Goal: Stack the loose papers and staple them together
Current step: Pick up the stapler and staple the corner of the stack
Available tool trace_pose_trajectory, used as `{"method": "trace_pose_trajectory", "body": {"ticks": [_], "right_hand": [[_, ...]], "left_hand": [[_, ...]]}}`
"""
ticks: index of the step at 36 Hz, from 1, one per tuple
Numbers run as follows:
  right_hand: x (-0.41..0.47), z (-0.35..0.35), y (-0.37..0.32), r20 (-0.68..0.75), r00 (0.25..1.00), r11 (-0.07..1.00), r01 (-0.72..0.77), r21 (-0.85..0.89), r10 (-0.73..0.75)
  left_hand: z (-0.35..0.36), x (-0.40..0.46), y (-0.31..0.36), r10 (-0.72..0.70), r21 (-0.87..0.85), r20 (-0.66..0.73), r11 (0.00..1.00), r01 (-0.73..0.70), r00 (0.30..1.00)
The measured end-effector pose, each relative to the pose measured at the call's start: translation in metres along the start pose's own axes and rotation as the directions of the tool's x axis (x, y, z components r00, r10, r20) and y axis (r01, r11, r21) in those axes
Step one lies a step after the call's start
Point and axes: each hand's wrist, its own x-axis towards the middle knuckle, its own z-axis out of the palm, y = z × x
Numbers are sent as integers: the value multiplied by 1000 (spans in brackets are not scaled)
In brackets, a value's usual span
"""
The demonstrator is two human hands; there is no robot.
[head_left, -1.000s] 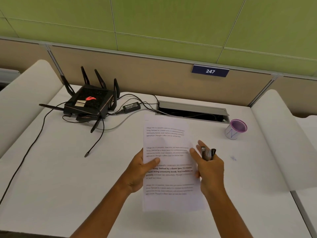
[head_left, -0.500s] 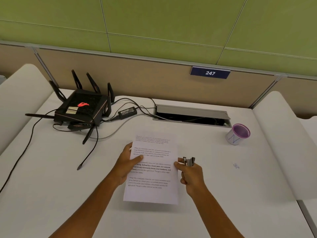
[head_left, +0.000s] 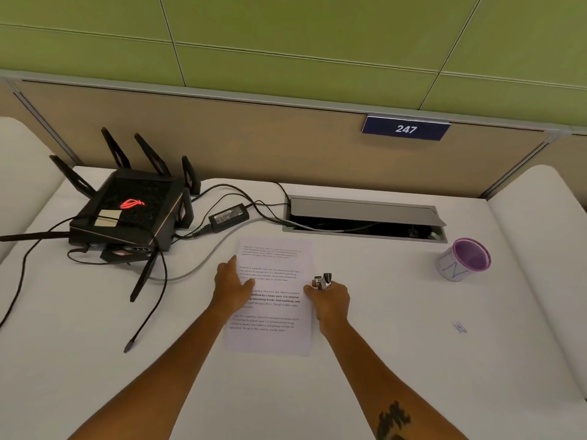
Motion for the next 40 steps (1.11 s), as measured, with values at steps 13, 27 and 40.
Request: {"method": "trace_pose_trajectory", "body": {"ticks": [13, 27, 40], "right_hand": [[17, 16, -3, -83, 992, 962, 66, -267, -91], [25, 19, 5, -86, 988, 955, 97, -281, -125], [39, -30, 7, 239, 955, 983, 183, -18, -174]], "left_hand": [[21, 9, 0, 1, 274, -160, 961, 44, 987], [23, 12, 1, 0, 299, -165, 953, 51, 986], [42, -20, -20, 296, 366, -95, 898, -243, 950]]}}
